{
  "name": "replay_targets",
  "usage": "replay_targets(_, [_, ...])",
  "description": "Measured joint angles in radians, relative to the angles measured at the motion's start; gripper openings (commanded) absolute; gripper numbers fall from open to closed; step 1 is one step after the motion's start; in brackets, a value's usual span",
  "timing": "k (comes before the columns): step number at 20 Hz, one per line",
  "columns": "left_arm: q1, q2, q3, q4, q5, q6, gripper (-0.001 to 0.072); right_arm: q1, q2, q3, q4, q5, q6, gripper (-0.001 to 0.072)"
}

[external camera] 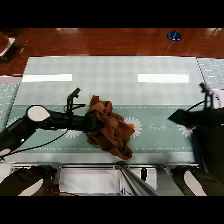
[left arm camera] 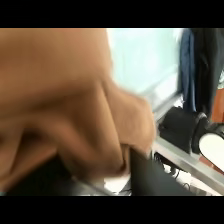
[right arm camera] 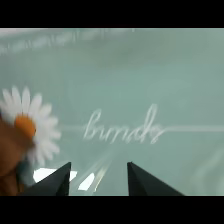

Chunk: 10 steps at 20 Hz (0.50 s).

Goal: Fold the shirts.

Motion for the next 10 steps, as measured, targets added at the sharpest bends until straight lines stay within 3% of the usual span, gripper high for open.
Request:
replay_targets(4, [0.041, -0.092, 0.05, -0.037, 0.024, 0.093, 0.0018, 0.195, 0.008, -0.159, 0.103, -0.007, 0.009, 0.0404])
replay_targets(10, [0.139, -0.122, 0.076, -0.051, 0.008, 0.14, 0.0018, 0.529, -0.066, -0.225, 0.225, -0.118, 0.079, 0.0404])
